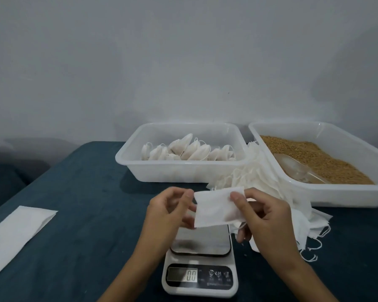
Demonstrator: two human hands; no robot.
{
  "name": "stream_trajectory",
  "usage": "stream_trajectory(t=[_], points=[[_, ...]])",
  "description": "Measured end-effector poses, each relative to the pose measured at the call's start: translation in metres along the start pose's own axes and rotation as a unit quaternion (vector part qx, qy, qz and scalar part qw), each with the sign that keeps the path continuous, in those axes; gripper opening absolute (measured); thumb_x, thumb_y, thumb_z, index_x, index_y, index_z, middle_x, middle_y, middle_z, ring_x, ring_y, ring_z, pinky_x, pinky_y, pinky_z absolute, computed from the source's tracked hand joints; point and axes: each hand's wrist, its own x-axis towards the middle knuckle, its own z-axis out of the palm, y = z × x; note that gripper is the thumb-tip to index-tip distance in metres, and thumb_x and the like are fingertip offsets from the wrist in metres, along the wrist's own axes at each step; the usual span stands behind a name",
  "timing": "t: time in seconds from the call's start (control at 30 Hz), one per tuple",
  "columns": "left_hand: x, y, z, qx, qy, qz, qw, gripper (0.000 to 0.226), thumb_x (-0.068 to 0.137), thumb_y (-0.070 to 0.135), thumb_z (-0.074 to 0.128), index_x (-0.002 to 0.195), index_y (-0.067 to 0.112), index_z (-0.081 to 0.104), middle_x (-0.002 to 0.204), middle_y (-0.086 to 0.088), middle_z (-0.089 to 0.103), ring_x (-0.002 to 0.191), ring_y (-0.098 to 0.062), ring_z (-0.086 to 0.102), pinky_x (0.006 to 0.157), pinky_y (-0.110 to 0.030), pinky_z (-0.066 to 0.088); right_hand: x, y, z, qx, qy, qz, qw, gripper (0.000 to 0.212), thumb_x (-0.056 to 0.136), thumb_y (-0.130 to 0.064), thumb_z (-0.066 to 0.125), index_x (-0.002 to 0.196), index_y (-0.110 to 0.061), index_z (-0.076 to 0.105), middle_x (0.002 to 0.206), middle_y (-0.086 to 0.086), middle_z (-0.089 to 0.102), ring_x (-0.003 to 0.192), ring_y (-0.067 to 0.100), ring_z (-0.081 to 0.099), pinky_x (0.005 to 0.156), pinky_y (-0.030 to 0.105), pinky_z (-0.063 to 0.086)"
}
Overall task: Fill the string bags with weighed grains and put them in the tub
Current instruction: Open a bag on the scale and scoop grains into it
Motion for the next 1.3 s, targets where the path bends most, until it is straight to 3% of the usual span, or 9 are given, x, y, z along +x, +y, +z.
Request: stream_trajectory(t=[0.3,0.4,0.5,0.63,0.8,0.87,1.07,1.17,1.3], points=[[-0.018,-0.007,0.001,-0.035,0.02,0.038,0.998,0.022,0.09,0.008,0.079,0.106,0.02,0.07,0.086,-0.007,0.073,0.073,-0.019,0.071,0.077,-0.026,0.055,0.005,-0.007,-0.003,0.051,0.02,0.049,0.997,0.015,0.094,-0.034,0.065,0.088,-0.025,0.074,0.067,0.01,0.074,0.034,0.034,0.058,0.034,0.024,0.042],[-0.028,-0.003,0.002,0.185,0.021,0.17,0.968,0.061,0.079,0.044,0.084,0.134,0.032,0.059,0.129,0.015,0.063,0.122,-0.005,0.06,0.102,-0.018,0.044,0.016,-0.011,-0.005,0.021,-0.032,0.046,0.998,0.024,0.091,-0.04,0.066,0.083,-0.019,0.074,0.063,0.012,0.071,0.035,0.034,0.059,0.034,0.024,0.04],[-0.023,-0.003,0.014,0.369,-0.06,0.264,0.889,0.081,0.083,0.045,0.073,0.155,0.023,0.041,0.153,0.011,0.045,0.143,-0.005,0.038,0.121,-0.037,0.035,0.03,-0.018,-0.002,-0.006,-0.114,0.073,0.991,0.038,0.088,-0.052,0.063,0.069,-0.02,0.07,0.058,0.007,0.066,0.039,0.033,0.063,0.034,0.023,0.039],[-0.013,-0.001,0.02,0.287,-0.103,0.198,0.932,0.057,0.093,0.006,0.061,0.145,0.024,0.052,0.134,0.012,0.062,0.124,-0.01,0.058,0.105,-0.034,0.048,0.046,-0.035,-0.004,-0.061,-0.249,0.125,0.958,0.075,0.08,-0.08,0.045,0.078,-0.009,0.069,0.065,0.022,0.057,0.049,0.033,0.07,0.036,0.023,0.039],[-0.004,0.003,0.027,0.25,-0.173,0.127,0.944,0.063,0.084,0.029,0.078,0.135,0.046,0.046,0.114,0.027,0.064,0.105,0.001,0.063,0.082,-0.013,0.047,0.06,-0.055,-0.002,-0.154,-0.377,0.142,0.902,0.077,0.077,-0.082,0.027,0.069,-0.011,0.054,0.06,-0.017,0.062,0.054,0.036,0.071,0.04,0.021,0.039],[0.002,0.005,0.034,0.202,-0.157,0.102,0.961,0.044,0.084,0.028,0.079,0.114,0.047,0.054,0.099,0.029,0.067,0.091,0.003,0.066,0.072,-0.012,0.047,0.064,-0.061,0.004,-0.194,-0.409,0.129,0.882,0.084,0.077,-0.083,0.027,0.074,-0.004,0.058,0.07,-0.009,0.067,0.055,0.034,0.071,0.042,0.023,0.041],[0.02,0.002,0.035,0.125,-0.088,0.101,0.983,0.037,0.074,0.049,0.083,0.101,0.036,0.062,0.102,0.014,0.069,0.091,-0.008,0.067,0.074,-0.017,0.053,0.122,-0.048,-0.067,-0.224,-0.151,0.022,0.962,0.053,0.09,-0.071,0.054,0.085,-0.023,0.077,0.082,-0.001,0.078,0.049,0.021,0.069,0.042,0.02,0.045],[0.026,-0.002,0.036,0.077,-0.099,0.073,0.99,0.041,0.078,0.042,0.086,0.106,0.027,0.06,0.103,0.009,0.068,0.096,-0.017,0.068,0.081,-0.026,0.056,0.168,0.013,-0.142,-0.487,-0.061,0.093,0.866,0.025,0.088,-0.042,0.074,0.1,-0.02,0.07,0.102,0.004,0.076,0.079,0.017,0.069,0.068,0.028,0.052],[0.032,-0.009,0.037,0.049,-0.083,0.052,0.994,0.033,0.084,0.019,0.087,0.103,0.02,0.061,0.095,0.001,0.07,0.086,-0.014,0.069,0.075,-0.023,0.056,0.181,0.084,-0.195,-0.613,-0.144,0.261,0.731,0.066,0.077,-0.043,0.085,0.128,-0.008,0.059,0.126,0.009,0.065,0.111,0.03,0.062,0.094,0.042,0.051]])
